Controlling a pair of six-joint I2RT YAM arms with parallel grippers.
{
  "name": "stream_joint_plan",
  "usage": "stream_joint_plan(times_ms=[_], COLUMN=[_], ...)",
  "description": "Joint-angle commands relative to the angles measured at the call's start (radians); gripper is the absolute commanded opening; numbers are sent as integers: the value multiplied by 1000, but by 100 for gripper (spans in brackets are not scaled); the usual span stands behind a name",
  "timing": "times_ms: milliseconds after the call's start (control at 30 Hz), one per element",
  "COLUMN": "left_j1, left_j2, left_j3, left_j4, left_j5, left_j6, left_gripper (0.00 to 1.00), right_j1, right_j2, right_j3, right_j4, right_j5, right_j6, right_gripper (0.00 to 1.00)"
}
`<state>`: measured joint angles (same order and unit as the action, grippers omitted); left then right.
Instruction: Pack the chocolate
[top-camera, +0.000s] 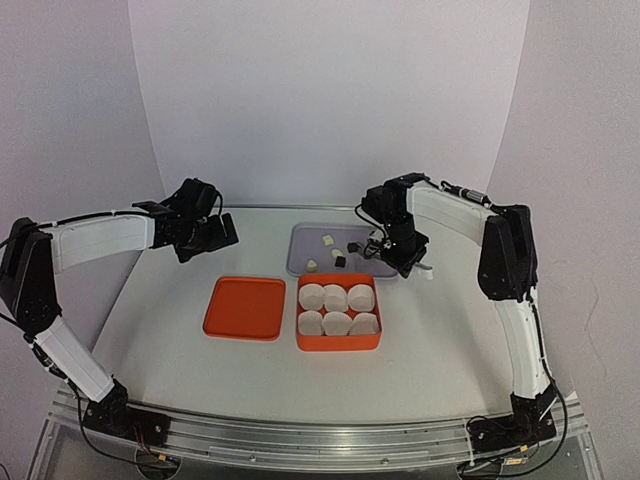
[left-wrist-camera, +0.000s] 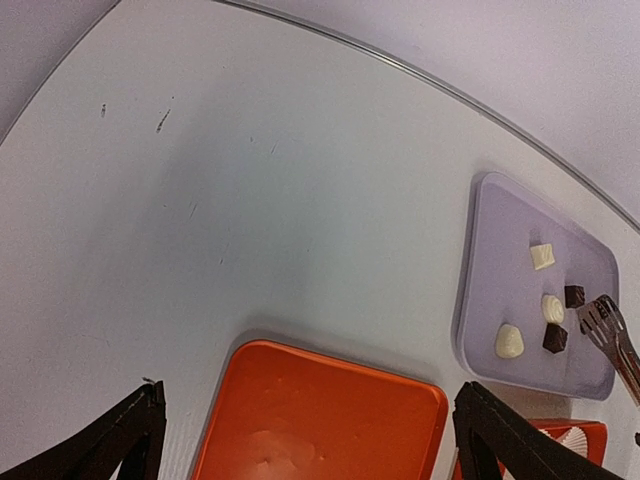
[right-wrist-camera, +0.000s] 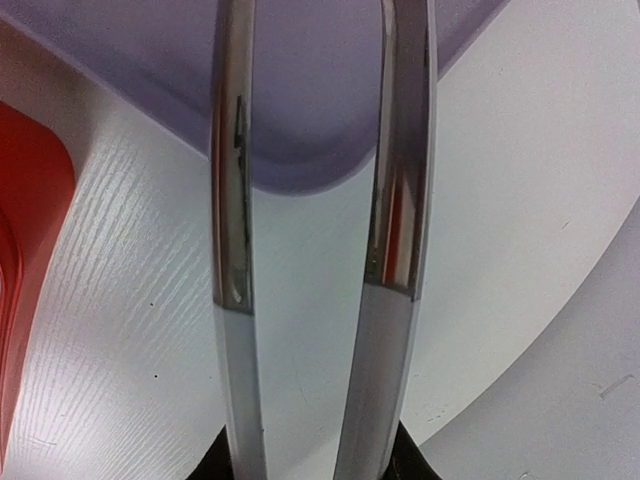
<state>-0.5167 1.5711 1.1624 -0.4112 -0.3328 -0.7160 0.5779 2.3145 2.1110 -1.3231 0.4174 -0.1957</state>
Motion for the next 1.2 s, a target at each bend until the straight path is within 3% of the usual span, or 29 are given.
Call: stream_joint_plan(times_ms=[0, 600, 900, 1167], left_j1=[4, 4, 4, 4], left_j2=[-53, -115, -147, -174], left_j3=[-16, -55, -96, -128], left_j4=[15, 36, 46, 63], left_j5=[5, 9, 18, 37], left_j6=[-19, -20, -43, -56], left_gripper=[100, 100, 100, 100], right_j1=[13, 69, 103, 241], right_j2=[13, -119, -272, -471], right_j3=[52, 65, -52, -254], right_j4=[-42, -43, -34, -40], right_j5=[36, 139, 129, 61], right_j6=[-12, 54, 124, 250], right_gripper=[27, 1, 0, 0])
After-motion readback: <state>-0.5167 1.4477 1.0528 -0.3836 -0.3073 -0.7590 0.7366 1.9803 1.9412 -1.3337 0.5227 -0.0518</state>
